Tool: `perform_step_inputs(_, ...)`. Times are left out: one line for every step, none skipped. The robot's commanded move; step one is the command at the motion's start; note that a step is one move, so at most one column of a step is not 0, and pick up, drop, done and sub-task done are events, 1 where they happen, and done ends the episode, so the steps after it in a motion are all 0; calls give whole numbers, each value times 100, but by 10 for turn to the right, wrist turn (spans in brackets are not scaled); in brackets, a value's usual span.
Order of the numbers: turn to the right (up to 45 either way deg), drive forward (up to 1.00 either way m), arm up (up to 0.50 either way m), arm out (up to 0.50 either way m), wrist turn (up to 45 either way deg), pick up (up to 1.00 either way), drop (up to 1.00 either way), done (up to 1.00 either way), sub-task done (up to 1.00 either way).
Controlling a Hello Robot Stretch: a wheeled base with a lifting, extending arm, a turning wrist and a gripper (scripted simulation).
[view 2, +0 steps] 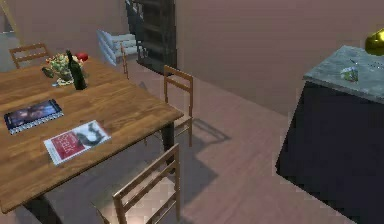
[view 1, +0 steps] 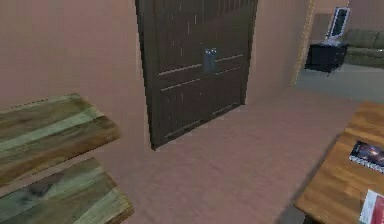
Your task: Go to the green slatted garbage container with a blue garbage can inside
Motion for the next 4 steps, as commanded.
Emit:
perform_step_inputs(90, 0, 0, 0, 0, 0, 0, 0, 0)
perform_step_inputs(0, 90, 0, 0, 0, 0, 0, 0, 0)
perform_step_inputs(240, 0, 0, 0, 0, 0, 0, 0, 0)
perform_step_inputs(30, 0, 0, 0, 0, 0, 0, 0, 0)
